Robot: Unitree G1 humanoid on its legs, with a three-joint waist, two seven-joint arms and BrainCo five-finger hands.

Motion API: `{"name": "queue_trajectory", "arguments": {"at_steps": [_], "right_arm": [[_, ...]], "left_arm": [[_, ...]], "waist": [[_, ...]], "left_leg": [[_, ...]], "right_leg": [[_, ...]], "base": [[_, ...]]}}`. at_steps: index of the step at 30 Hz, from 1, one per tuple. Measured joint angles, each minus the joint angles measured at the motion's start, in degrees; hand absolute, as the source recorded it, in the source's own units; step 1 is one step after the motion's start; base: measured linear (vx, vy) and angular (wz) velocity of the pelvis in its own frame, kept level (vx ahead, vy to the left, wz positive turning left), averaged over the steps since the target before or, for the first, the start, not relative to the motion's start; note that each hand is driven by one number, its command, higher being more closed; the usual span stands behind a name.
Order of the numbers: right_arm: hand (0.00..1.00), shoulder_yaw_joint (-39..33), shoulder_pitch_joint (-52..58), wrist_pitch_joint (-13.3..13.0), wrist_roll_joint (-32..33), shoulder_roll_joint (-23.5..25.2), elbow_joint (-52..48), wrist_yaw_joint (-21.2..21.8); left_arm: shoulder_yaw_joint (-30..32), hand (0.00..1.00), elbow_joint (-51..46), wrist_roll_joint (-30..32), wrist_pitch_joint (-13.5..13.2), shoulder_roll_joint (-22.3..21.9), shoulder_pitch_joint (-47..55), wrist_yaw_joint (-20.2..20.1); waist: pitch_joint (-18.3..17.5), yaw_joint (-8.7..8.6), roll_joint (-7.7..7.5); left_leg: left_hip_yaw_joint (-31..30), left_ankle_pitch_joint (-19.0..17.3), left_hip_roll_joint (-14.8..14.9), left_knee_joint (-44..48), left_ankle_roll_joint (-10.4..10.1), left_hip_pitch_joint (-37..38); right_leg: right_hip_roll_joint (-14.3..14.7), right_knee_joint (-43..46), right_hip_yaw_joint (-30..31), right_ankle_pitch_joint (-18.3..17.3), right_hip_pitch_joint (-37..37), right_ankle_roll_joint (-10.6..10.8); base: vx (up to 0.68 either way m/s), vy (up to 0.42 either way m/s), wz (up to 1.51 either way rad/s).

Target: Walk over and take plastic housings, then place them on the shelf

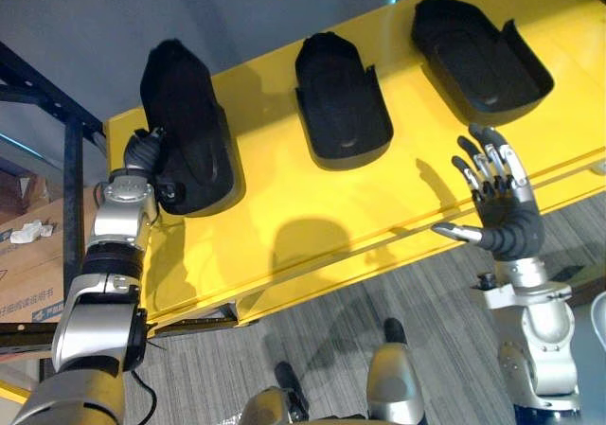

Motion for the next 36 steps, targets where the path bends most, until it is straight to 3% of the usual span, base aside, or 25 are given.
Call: {"name": "queue_trajectory", "arguments": {"at_steps": [7, 23, 32, 33, 36], "right_arm": [[0.00, 0.04, -0.16, 0.00, -0.01, 0.00, -0.72, -0.24], [0.00, 0.00, -2.40, -0.07, -0.11, -0.01, -1.76, -1.79], [0.00, 0.12, -2.56, -0.09, -0.08, 0.03, -1.90, -2.63], [0.00, 0.12, -2.50, -0.08, -0.07, 0.04, -1.90, -2.64], [0.00, 0.11, -2.52, -0.09, -0.04, 0.04, -1.92, -2.61]], "left_arm": [[-0.97, 1.00, 0.13, 0.12, 0.07, 0.02, 0.02, -1.71], [-1.10, 1.00, 0.31, 0.29, 0.01, 1.94, -3.15, 0.92], [-0.85, 1.00, 0.67, -4.00, -0.10, 2.24, -4.83, 2.77], [-0.74, 0.00, 0.67, -4.00, -0.06, 2.24, -4.97, 2.90], [-0.46, 0.00, 0.60, -4.17, -0.01, 2.24, -4.96, 2.91]], "waist": [[1.45, 0.07, -0.47], [3.63, -1.38, -0.57], [4.88, -1.28, -1.18], [5.04, -1.29, -1.16], [5.06, -1.33, -1.18]], "left_leg": [[-0.21, -0.25, 0.05, 1.84, 0.13, -0.40], [0.47, -0.29, 0.01, 3.45, 0.08, -3.34], [1.62, -0.28, -0.18, 3.36, 0.10, -3.24], [1.65, -0.27, -0.17, 3.38, 0.11, -3.23], [1.69, -0.27, -0.15, 3.39, 0.11, -3.24]], "right_leg": [[-0.49, 3.67, 0.14, -1.91, -1.02, -0.06], [-0.54, 6.26, 1.74, -1.79, -5.20, 0.12], [-0.46, 6.99, 3.00, -1.81, -6.29, 0.18], [-0.45, 7.07, 3.04, -1.81, -6.35, 0.19], [-0.43, 7.07, 3.06, -1.81, -6.36, 0.20]], "base": [[-0.05, -0.016, 0.03], [-0.03, -0.007, -0.02], [-0.02, -0.004, -0.05], [0.00, 0.000, 0.00], [0.00, 0.000, 0.00]]}}
